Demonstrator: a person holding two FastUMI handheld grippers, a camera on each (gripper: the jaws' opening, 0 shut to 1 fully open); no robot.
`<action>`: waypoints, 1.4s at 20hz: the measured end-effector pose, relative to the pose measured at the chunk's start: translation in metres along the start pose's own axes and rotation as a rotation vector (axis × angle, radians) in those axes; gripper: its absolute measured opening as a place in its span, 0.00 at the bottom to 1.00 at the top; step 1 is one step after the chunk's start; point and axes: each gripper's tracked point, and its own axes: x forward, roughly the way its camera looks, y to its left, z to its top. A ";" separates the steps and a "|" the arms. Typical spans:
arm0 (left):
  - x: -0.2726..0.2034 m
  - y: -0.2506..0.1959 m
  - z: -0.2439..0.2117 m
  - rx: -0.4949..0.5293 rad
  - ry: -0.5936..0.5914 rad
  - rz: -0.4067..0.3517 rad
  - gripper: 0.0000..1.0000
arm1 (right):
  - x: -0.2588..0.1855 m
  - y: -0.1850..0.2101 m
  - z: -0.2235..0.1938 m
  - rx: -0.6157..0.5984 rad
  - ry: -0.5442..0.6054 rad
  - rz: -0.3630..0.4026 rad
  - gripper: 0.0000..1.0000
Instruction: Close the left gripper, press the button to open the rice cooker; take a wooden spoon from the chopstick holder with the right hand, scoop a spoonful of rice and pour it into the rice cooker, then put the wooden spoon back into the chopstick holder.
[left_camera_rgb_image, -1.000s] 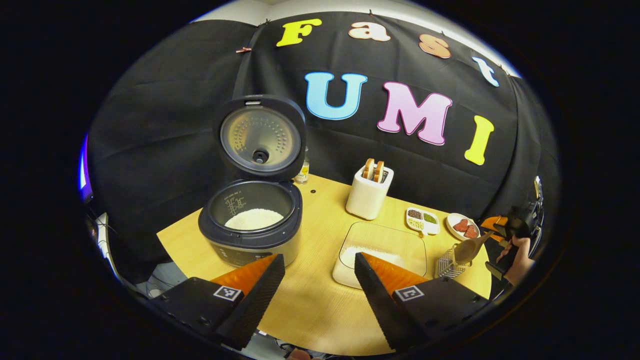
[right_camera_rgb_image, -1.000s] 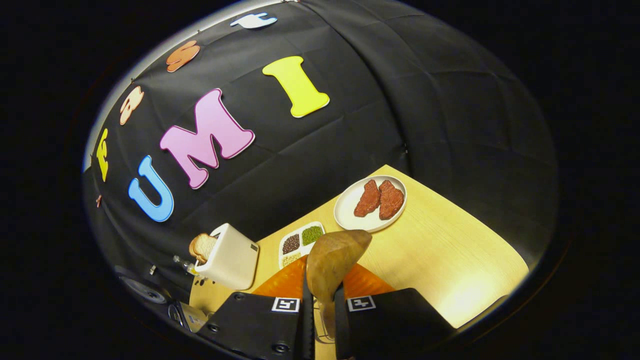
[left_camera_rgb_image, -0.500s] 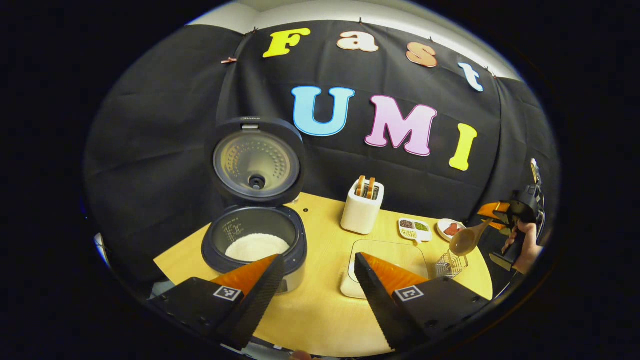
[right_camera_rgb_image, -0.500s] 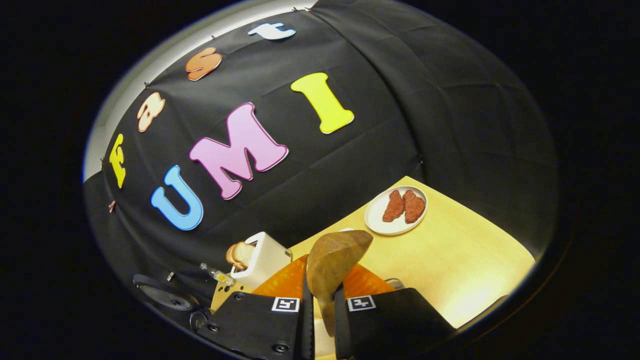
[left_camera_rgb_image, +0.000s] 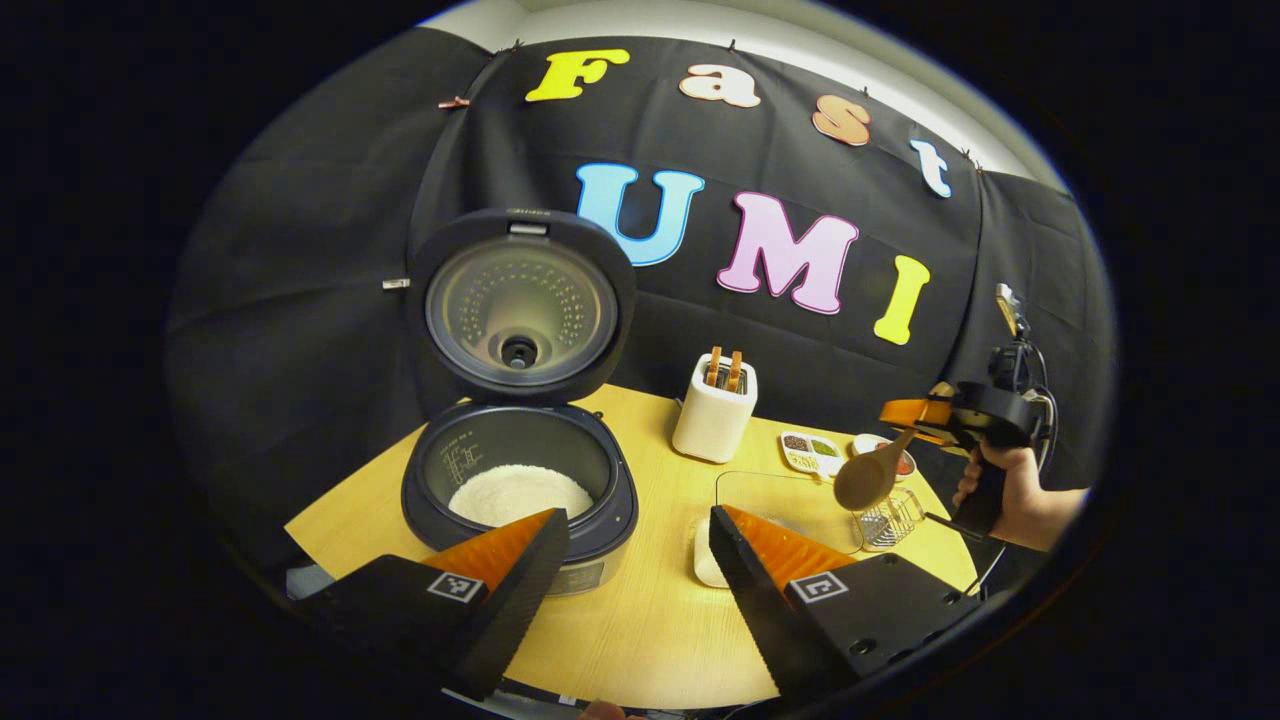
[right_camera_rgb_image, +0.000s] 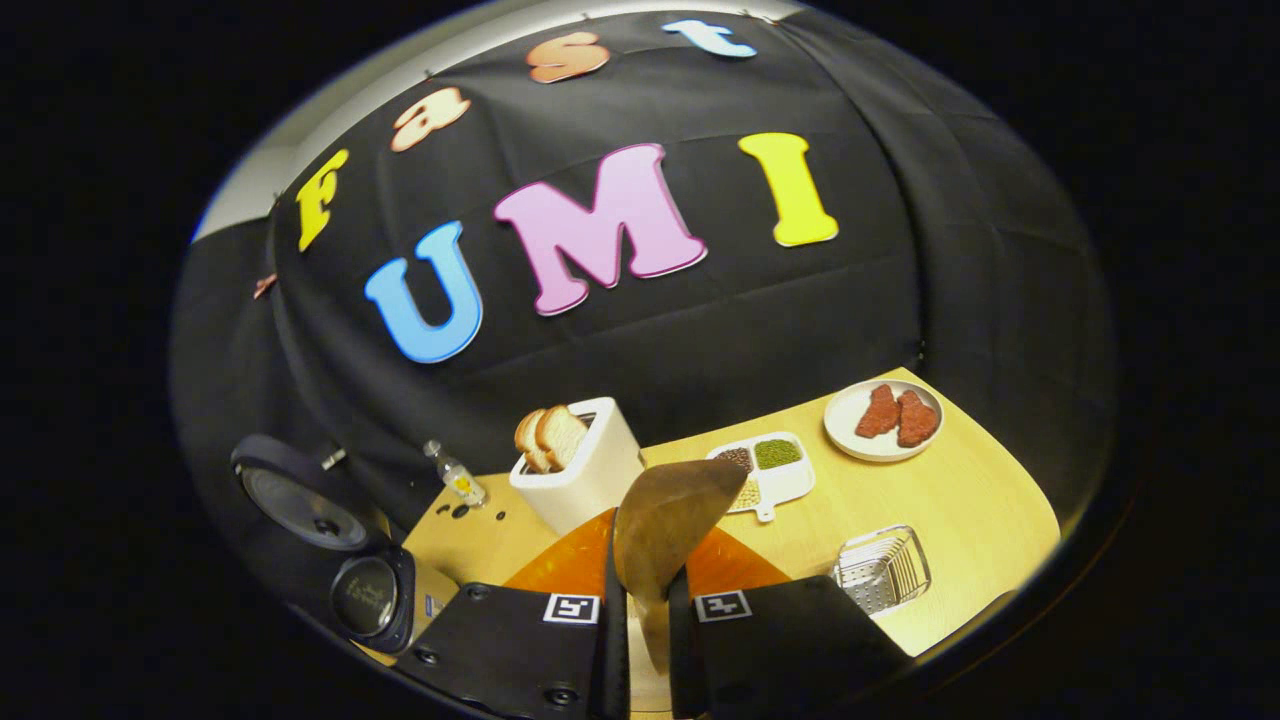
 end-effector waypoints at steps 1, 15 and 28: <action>0.003 0.010 -0.004 -0.006 0.005 0.000 0.95 | 0.005 0.009 -0.008 -0.033 0.008 0.012 0.20; 0.009 0.083 -0.050 -0.107 0.068 0.079 0.95 | 0.032 0.009 -0.123 -0.323 0.133 -0.030 0.20; -0.006 0.094 -0.046 -0.172 0.039 0.118 0.95 | 0.042 0.089 -0.163 0.097 0.252 -0.018 0.20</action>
